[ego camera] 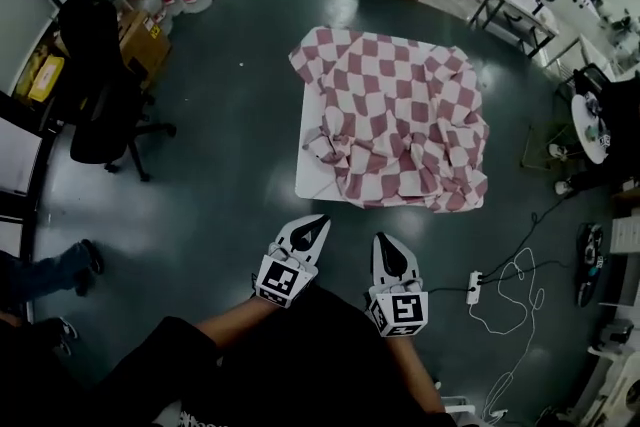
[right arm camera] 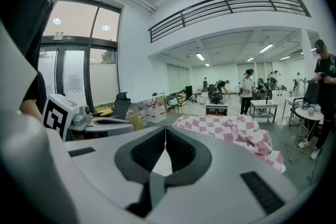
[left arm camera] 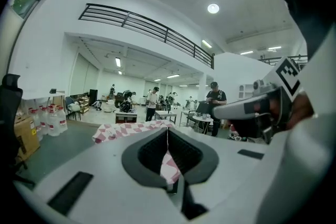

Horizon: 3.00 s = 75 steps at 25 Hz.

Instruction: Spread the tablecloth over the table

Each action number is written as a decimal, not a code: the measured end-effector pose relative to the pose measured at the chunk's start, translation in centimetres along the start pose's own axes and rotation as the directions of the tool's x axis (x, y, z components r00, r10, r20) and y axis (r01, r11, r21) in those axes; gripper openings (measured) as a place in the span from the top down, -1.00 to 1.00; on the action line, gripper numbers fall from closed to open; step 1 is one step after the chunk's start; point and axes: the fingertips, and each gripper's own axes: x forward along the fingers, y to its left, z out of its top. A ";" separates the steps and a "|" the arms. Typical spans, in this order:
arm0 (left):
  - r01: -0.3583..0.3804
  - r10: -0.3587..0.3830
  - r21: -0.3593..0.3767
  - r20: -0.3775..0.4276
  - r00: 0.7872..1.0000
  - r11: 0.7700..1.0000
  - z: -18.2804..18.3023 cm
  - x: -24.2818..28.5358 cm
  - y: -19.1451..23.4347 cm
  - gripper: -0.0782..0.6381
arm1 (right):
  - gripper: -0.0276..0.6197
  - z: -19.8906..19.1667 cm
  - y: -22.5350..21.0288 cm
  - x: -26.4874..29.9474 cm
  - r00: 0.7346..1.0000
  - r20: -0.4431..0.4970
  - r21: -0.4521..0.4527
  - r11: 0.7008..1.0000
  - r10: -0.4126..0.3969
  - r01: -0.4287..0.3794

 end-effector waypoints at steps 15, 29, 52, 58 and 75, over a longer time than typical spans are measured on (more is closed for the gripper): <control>0.013 -0.011 0.014 -0.107 0.994 1.000 -4.4 8.0 14.7 0.73 | 0.86 -0.9 -2.8 16.2 0.989 -0.143 0.016 1.000 -0.020 0.023; 0.084 -0.084 -0.022 -0.486 0.870 0.996 -18.4 15.1 18.0 0.01 | 0.86 -6.9 -8.0 23.7 0.954 -0.293 -0.055 0.995 0.064 -0.084; 0.259 -0.278 -0.109 -0.494 0.824 0.960 -19.5 17.2 17.8 0.65 | 0.86 -11.4 -10.1 24.0 0.918 -0.390 0.026 0.997 0.075 -0.071; 0.172 -0.255 -0.231 -0.407 0.877 0.958 -14.8 10.8 18.0 0.65 | 0.86 -11.6 -8.5 24.1 0.921 -0.380 0.026 0.996 0.090 -0.086; -0.044 -0.122 -0.303 -0.506 0.854 0.952 -18.0 2.2 18.9 0.42 | 0.86 -12.9 -5.5 23.2 0.908 -0.398 0.032 0.991 0.129 -0.127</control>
